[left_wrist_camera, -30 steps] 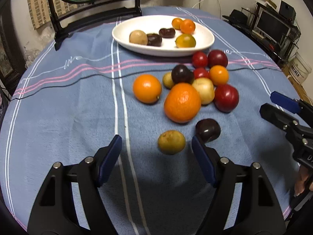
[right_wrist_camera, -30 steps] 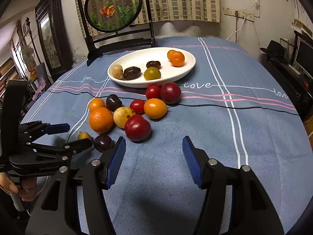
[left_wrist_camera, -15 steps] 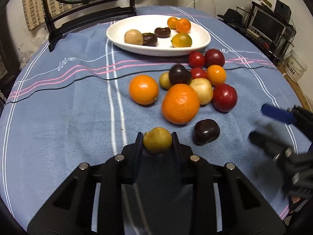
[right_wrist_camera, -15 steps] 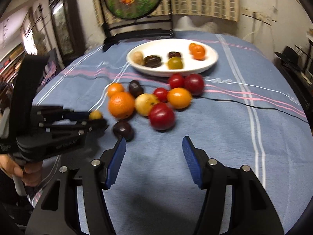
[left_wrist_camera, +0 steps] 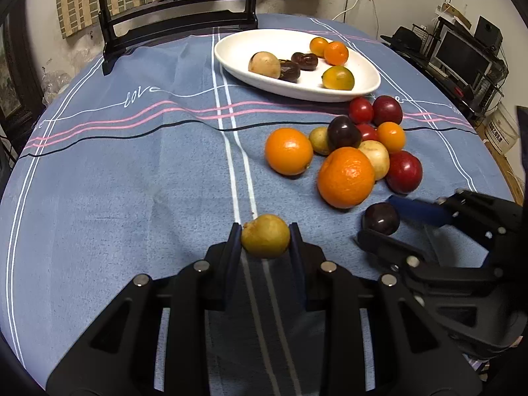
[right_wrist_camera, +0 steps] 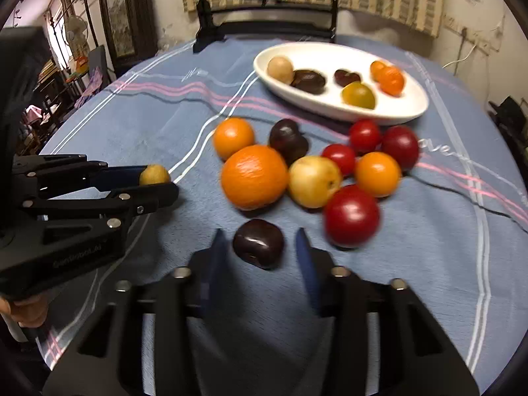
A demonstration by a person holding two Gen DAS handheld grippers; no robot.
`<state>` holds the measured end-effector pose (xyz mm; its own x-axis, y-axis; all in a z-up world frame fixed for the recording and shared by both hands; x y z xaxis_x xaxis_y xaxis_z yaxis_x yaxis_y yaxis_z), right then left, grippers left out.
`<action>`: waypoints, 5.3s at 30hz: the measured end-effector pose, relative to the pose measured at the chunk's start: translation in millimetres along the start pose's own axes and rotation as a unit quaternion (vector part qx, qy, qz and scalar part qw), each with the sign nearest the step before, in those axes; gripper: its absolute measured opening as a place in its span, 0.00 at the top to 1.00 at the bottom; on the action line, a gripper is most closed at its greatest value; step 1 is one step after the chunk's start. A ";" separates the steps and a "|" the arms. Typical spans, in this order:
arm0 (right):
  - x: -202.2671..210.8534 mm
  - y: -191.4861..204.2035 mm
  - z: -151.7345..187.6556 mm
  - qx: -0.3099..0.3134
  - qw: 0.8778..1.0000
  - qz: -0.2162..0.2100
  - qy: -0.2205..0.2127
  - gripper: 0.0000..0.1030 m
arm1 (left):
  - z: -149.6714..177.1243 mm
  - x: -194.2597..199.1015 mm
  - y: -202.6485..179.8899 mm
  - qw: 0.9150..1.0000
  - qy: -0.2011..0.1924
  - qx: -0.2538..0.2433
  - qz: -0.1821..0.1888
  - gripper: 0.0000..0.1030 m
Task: Organize fruits
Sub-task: 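Grasp the small olive fruit with the left tool while the right tool grasps a dark plum, then carry both fruits onto the white plate and open both tools, then grasp an orange with the left tool while the right tool grasps a red tomato, then lower both held fruits onto the white plate and open both tools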
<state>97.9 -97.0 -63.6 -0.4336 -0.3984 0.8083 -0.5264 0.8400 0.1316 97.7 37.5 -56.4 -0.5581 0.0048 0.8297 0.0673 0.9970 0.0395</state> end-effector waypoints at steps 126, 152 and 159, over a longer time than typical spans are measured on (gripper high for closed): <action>44.8 -63.1 -6.6 -0.054 0.995 0.039 -0.071 0.62 | -32.2 2.3 -37.1 0.998 -0.019 -0.050 0.015 0.61; 11.9 -127.0 -114.0 -0.056 0.988 0.081 -0.119 0.62 | -165.8 -43.1 -37.6 0.999 -0.039 -0.027 -0.016 0.61; -21.1 -133.3 -126.3 -0.043 0.991 0.092 -0.086 0.49 | -177.5 -74.5 -33.9 1.000 -0.019 -0.011 -0.007 0.60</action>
<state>269.6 -154.0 -25.7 -0.6379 -0.2867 0.7148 -0.3658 0.9296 0.0464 283.7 -10.5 -20.7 -0.5906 -0.0057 0.8070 0.0767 0.9951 0.0631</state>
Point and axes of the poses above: each gripper's, at about its wrist camera, not at the fingertips, and x roughly against the way its jaws point, y to its left, z to its underside, the point moved 3 cm from there along -x, roughly the way its jaws point, and after that the axes turned 7 degrees about -z, right-handed, at the moved point
